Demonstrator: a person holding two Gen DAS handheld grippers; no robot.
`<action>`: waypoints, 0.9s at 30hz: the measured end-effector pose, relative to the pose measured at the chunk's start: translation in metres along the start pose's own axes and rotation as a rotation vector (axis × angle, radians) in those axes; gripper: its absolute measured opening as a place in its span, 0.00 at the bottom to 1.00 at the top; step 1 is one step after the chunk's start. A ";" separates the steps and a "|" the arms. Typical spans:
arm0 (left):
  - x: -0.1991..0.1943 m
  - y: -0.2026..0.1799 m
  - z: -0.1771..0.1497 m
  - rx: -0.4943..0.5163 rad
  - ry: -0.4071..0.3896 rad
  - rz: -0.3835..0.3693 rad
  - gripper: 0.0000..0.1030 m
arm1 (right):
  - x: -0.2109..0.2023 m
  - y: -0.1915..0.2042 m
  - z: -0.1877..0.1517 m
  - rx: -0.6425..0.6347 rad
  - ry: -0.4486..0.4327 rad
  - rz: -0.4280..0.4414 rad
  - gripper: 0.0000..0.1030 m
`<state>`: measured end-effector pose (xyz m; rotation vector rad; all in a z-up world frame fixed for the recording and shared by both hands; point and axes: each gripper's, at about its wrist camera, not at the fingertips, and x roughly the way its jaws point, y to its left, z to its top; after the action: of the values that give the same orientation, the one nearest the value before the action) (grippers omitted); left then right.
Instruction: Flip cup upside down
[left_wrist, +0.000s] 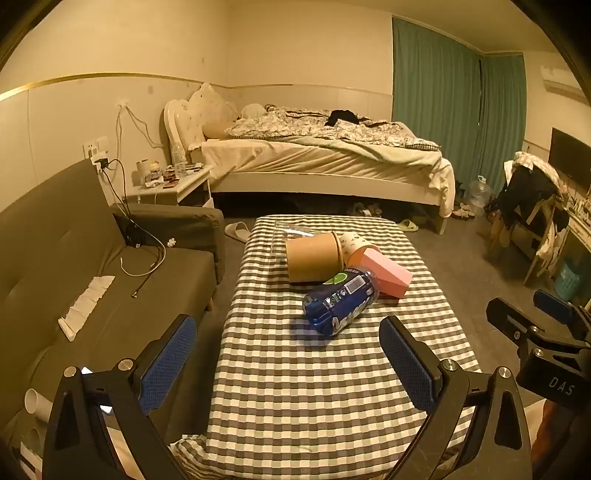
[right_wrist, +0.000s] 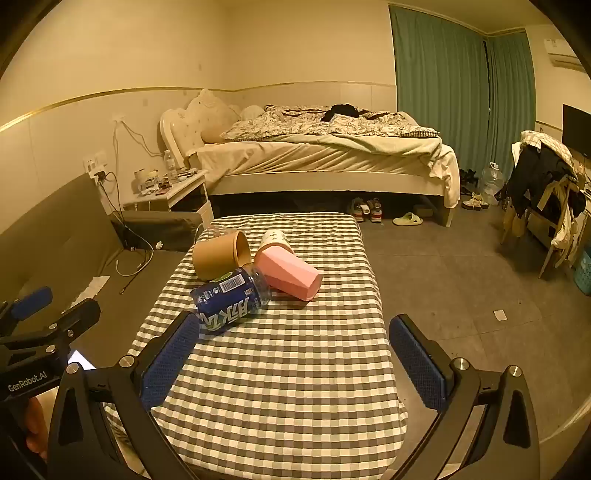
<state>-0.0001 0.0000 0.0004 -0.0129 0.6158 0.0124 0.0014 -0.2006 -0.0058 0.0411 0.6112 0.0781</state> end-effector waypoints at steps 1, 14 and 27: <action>0.000 0.000 0.000 0.002 -0.002 0.003 0.99 | 0.000 0.000 0.000 -0.002 0.003 -0.002 1.00; -0.003 0.002 0.001 0.000 0.005 0.004 0.99 | 0.001 0.001 0.000 -0.003 0.001 -0.002 1.00; 0.007 0.006 -0.003 -0.001 0.016 0.010 0.99 | 0.002 -0.004 0.000 -0.002 0.002 -0.002 1.00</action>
<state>0.0033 0.0061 -0.0062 -0.0110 0.6321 0.0223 0.0029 -0.2040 -0.0075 0.0384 0.6135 0.0767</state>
